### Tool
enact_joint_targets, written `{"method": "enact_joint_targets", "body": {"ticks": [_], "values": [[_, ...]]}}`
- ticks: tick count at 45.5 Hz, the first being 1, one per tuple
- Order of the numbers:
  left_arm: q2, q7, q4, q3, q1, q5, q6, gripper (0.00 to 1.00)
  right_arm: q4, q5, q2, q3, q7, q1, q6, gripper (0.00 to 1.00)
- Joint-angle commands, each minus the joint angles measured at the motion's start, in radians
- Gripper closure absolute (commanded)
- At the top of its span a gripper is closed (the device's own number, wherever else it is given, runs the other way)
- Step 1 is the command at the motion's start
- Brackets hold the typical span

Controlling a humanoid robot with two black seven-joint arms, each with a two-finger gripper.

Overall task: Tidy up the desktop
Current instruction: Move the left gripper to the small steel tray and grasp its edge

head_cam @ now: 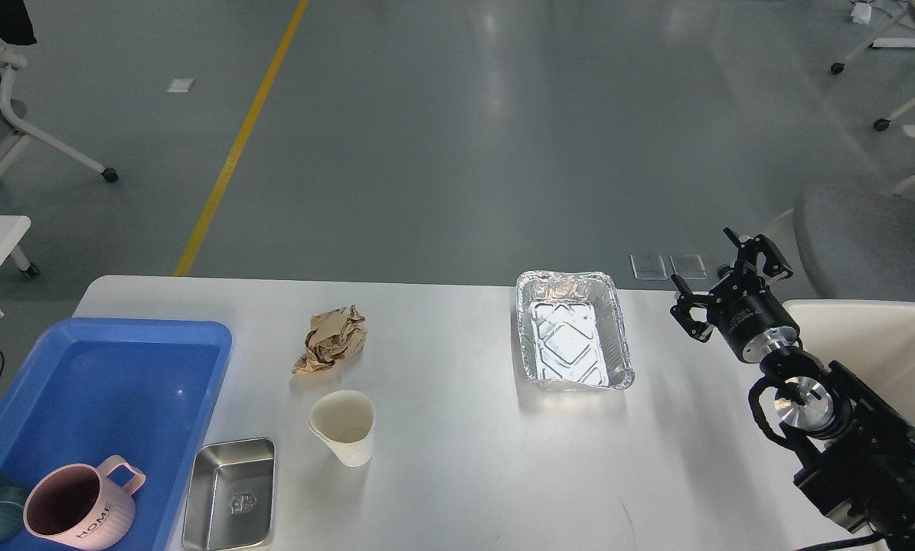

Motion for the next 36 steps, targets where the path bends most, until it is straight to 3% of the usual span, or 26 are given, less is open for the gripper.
{"method": "enact_joint_targets", "body": {"ticks": [1, 7, 14, 22, 36], "values": [[-0.007, 0.008, 0.003, 0.011, -0.009, -0.001, 0.000, 0.10, 0.000, 0.000, 0.000, -0.017, 0.000, 0.001, 0.000, 0.00], [-0.046, 0.023, 0.015, 0.072, -0.007, 0.002, 0.000, 0.10, 0.000, 0.000, 0.002, -0.021, 0.000, 0.003, -0.002, 0.00], [-0.125, 0.100, 0.015, 0.166, -0.006, 0.002, 0.009, 0.10, 0.000, 0.000, 0.000, -0.023, 0.000, 0.004, -0.002, 0.00], [-0.257, 0.148, 0.021, 0.255, 0.003, 0.007, 0.134, 0.10, 0.000, 0.000, 0.000, -0.023, 0.000, 0.001, -0.002, 0.00], [-0.477, 0.177, 0.054, 0.413, 0.058, 0.036, 0.366, 0.11, -0.001, 0.000, -0.002, -0.024, 0.000, -0.002, -0.002, 0.00]]}}
